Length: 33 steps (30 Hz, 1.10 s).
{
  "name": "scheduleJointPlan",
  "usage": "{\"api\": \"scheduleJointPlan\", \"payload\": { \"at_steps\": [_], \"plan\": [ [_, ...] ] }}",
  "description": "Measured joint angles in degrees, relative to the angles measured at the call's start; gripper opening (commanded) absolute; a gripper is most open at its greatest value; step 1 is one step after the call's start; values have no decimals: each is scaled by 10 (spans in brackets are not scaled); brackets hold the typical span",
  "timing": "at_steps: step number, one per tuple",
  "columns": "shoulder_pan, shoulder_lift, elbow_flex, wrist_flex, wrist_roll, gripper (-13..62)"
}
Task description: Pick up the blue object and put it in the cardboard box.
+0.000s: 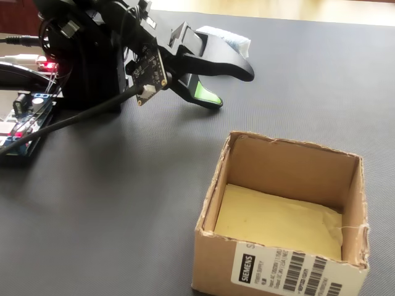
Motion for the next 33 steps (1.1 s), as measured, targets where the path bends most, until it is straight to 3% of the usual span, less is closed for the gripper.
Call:
{"api": "scheduleJointPlan", "payload": {
  "at_steps": [22,33],
  "plan": [
    [-9,0,0,0,-1,340],
    [-115,0,0,0,-1,340]
  ]
}}
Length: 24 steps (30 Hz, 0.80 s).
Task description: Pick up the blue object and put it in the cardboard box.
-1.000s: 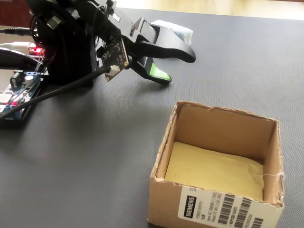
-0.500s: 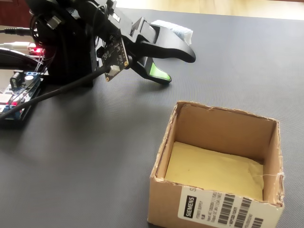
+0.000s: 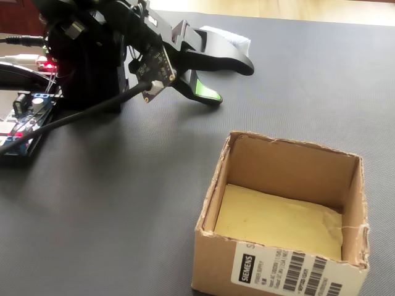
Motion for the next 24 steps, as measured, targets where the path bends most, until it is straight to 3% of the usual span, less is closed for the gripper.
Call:
{"api": "scheduleJointPlan", "payload": {
  "at_steps": [24],
  "plan": [
    [-221,-1,-21,14,-1,339]
  ]
}}
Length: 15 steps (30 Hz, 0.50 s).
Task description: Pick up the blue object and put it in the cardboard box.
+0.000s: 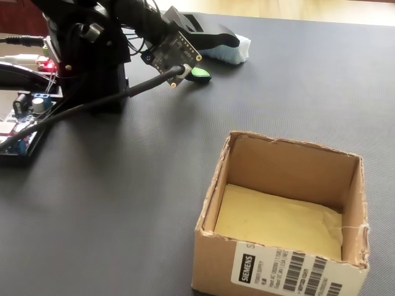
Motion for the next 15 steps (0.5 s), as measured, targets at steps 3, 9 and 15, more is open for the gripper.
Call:
{"api": "scheduleJointPlan", "payload": {
  "at_steps": [3,9,15],
  "plan": [
    [-14,-9,-18,25,-1,338],
    [-40,-67,-98,85,-1,337],
    [-50,-100,-194,156,-2,338]
  ]
}}
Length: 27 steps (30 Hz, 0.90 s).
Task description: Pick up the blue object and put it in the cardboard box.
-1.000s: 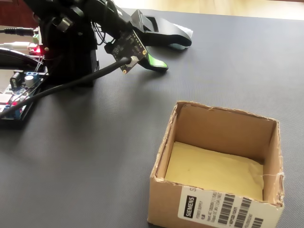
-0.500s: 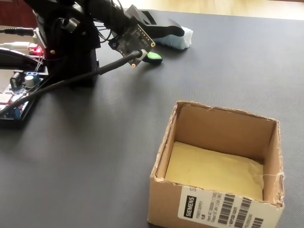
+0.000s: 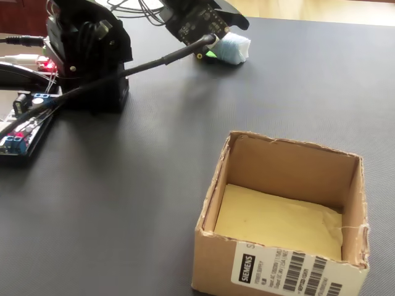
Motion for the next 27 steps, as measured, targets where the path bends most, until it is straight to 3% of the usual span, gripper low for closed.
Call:
{"api": "scheduleJointPlan", "payload": {
  "at_steps": [7,27],
  "plan": [
    [-29,0,-89,137,-1,338],
    [-94,-166,-141,149,0,339]
  ]
}}
